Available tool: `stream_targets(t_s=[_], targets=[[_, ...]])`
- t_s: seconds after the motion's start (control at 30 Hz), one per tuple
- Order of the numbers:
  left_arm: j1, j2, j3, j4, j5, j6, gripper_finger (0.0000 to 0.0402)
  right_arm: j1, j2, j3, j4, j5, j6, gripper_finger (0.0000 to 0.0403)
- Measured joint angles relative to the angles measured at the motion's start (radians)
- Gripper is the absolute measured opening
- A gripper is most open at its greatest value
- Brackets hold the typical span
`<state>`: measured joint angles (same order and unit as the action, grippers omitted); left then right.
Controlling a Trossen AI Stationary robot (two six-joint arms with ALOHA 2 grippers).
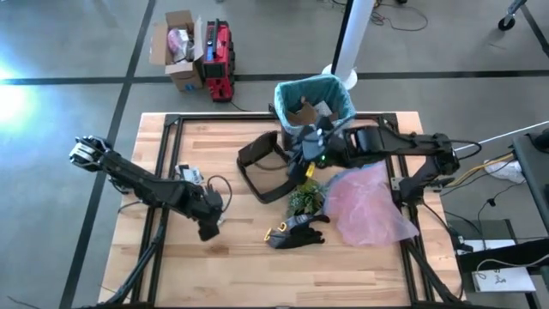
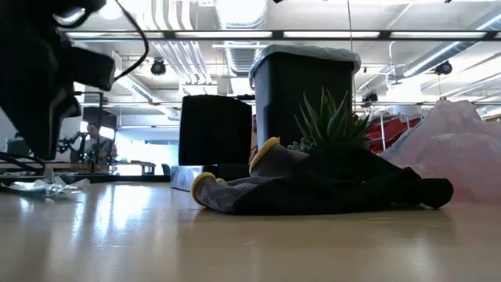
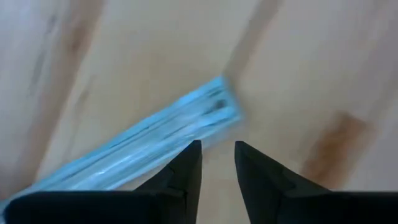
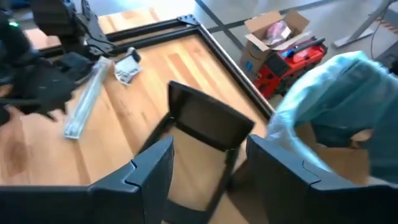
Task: Place trash/remove bag and relplace
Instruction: Put the plastic packaging into the trash bin
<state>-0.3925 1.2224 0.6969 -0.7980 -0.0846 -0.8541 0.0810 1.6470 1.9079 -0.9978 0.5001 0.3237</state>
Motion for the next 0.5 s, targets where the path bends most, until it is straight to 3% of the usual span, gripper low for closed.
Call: stream_targets(t_s=[0.17, 0.27, 0.37, 0.5], targets=[[0.011, 0.010, -0.091, 0.037, -0.015, -0.051, 0.0074, 0.071, 0.019, -0.004, 0.061, 0.025, 0.018, 0.0180], [0.011, 0.041, -0.167, 0.117, -0.031, -0.159, 0.0069, 0.116, 0.038, -0.003, 0.160, 0.022, 0.024, 0.0176], [0.005, 0.071, -0.222, 0.287, -0.043, -0.237, 0.0065, 0.161, 0.066, -0.003, 0.275, 0.012, -0.008, 0.0172], [-0.001, 0.119, -0.222, 0.566, -0.059, -0.233, 0.0061, 0.198, 0.102, -0.001, 0.371, -0.026, -0.061, 0.0168]])
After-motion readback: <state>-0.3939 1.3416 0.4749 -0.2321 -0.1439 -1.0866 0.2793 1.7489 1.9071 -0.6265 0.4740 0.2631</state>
